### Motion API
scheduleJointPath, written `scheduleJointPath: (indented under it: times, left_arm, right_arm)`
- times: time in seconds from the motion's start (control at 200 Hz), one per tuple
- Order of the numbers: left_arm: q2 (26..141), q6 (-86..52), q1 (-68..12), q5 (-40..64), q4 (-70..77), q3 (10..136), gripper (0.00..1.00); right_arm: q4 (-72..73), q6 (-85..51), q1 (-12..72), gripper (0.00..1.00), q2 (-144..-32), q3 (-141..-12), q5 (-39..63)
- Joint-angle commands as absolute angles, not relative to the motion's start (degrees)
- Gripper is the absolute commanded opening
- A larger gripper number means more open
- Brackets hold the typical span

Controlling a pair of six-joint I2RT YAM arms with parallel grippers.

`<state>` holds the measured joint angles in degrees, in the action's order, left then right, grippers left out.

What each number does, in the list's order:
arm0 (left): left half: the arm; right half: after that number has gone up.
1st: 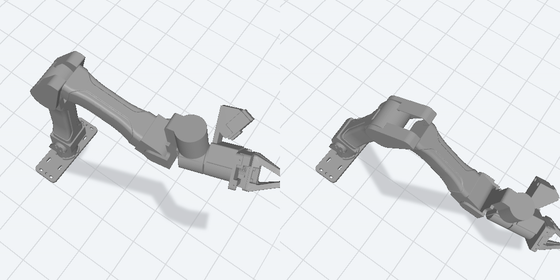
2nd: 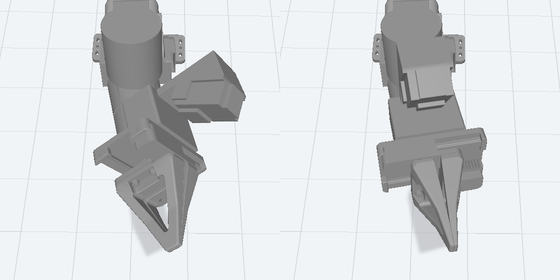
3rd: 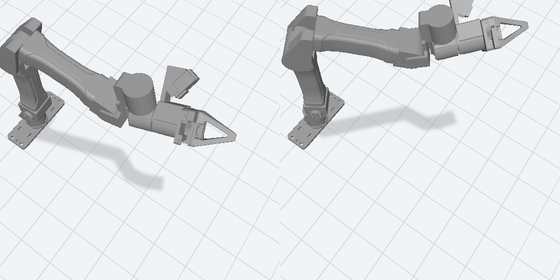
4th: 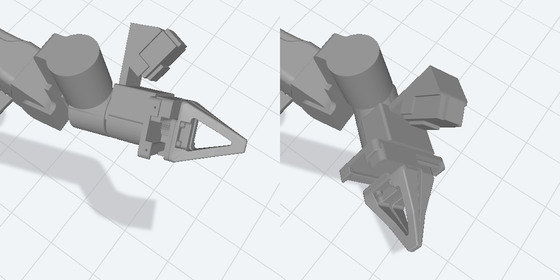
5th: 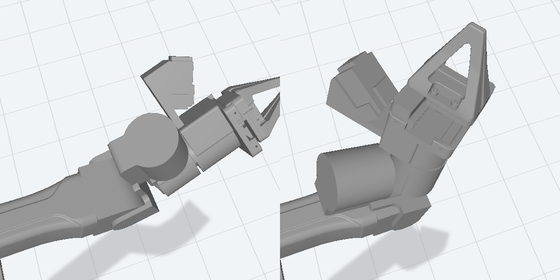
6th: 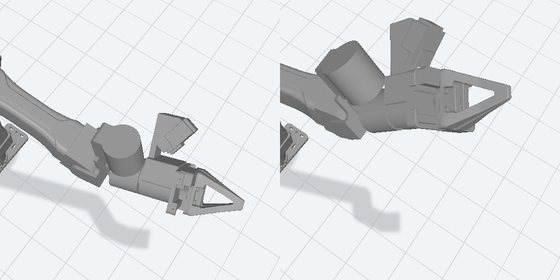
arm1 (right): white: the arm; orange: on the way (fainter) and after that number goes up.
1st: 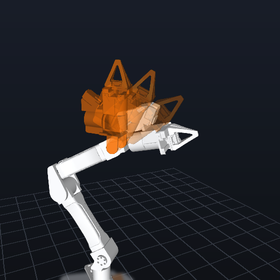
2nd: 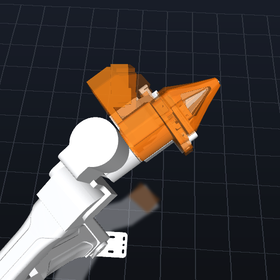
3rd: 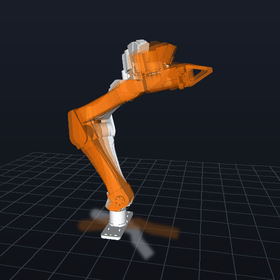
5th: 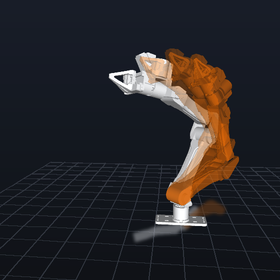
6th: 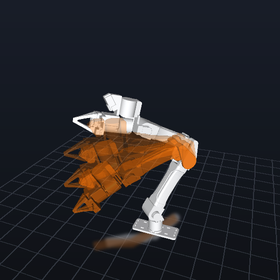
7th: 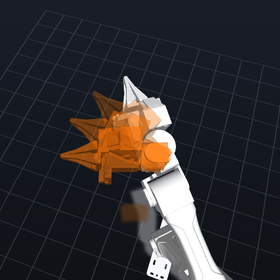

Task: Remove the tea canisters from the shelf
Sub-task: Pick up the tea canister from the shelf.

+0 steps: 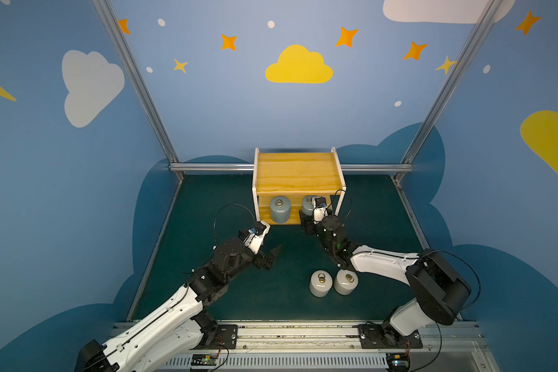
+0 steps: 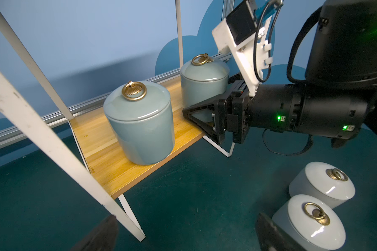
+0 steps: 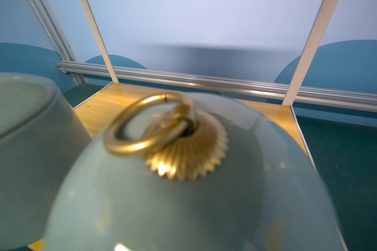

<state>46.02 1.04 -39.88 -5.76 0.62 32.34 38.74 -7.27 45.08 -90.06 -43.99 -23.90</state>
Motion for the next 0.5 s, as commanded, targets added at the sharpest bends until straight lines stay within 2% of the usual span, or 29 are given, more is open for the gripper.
scheduleJointPath:
  times: [0.0,0.496]
  left_arm:
    - [45.18,1.30,-39.73,-5.16,0.44,32.08,0.99]
    - [44.69,1.41,-39.75,-5.27,0.15,32.08,0.99]
  right_arm:
    - [38.98,-6.40,45.83,0.73,-90.88,-44.56,-23.12]
    - [38.94,-6.20,48.03,0.68,-87.03,-41.86,-23.10]
